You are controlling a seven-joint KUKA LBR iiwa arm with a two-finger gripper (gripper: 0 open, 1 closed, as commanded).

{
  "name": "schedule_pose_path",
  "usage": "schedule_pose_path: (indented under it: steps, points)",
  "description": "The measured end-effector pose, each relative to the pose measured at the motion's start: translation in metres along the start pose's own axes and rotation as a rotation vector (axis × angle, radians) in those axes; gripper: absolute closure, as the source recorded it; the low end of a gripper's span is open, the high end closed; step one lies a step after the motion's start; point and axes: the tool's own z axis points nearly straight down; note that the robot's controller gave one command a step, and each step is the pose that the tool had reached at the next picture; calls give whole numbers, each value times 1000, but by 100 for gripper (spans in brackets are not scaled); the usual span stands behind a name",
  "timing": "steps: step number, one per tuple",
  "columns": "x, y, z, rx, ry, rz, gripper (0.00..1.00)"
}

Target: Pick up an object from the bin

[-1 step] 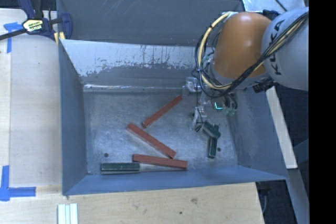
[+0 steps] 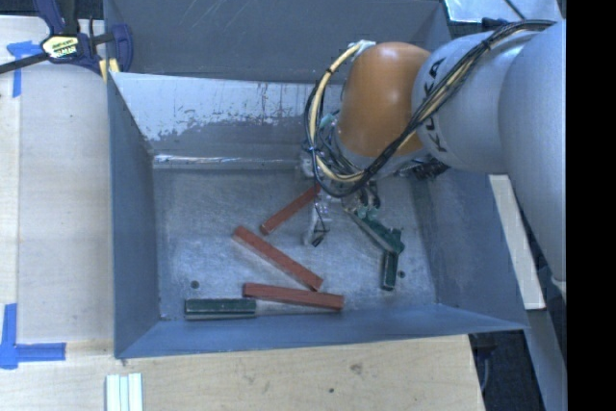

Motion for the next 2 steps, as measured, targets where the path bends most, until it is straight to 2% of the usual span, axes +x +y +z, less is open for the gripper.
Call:
schedule_pose_path:
  steps: [1,2]
  points:
    - [-1,-3,-4,1,-5,3,100]
    - [-8,2,-152,1,-16,-9,100]
